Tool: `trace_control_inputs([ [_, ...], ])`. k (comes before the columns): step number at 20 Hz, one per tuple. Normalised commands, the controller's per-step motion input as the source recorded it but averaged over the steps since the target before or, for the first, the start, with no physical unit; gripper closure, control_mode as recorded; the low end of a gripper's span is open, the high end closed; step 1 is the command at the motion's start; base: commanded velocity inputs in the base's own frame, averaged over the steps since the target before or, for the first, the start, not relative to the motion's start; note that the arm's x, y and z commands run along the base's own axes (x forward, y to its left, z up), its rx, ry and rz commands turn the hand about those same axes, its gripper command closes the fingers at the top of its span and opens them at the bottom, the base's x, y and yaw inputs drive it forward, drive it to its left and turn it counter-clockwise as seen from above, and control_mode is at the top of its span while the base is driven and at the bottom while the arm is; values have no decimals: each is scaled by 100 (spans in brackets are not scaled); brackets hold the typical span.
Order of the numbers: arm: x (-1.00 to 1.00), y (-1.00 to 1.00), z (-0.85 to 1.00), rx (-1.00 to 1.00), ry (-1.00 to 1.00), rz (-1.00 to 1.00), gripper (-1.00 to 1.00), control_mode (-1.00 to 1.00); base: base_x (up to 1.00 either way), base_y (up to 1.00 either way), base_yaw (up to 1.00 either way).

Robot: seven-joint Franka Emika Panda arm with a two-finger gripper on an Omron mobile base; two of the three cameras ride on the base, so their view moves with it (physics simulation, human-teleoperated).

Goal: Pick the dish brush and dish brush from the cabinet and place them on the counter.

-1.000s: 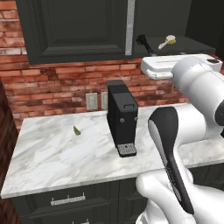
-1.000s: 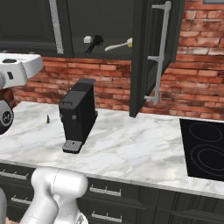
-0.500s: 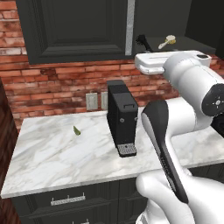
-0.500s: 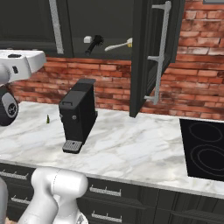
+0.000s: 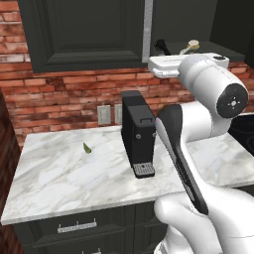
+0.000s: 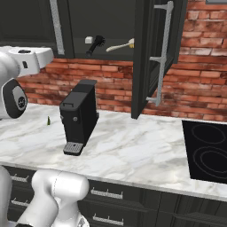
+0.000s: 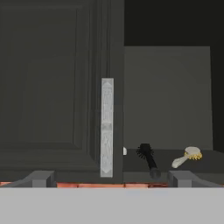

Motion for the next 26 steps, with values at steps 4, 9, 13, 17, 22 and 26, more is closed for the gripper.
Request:
trace_control_inputs([
  [4, 37, 0, -2, 0, 0, 0, -100, -100, 0, 0, 0],
  [9, 39, 0, -4, 0, 0, 0, -100, -100, 0, 0, 0],
  [13, 39, 0, -7, 0, 0, 0, -100, -100, 0, 0, 0],
  [17, 41, 4, -6, 0, 0, 0, -100, -100, 0, 0, 0],
  [22, 43, 8, -5, -1, 0, 0, -100, -100, 0, 0, 0],
  [26, 44, 9, -3, -2, 0, 0, -100, -100, 0, 0, 0],
])
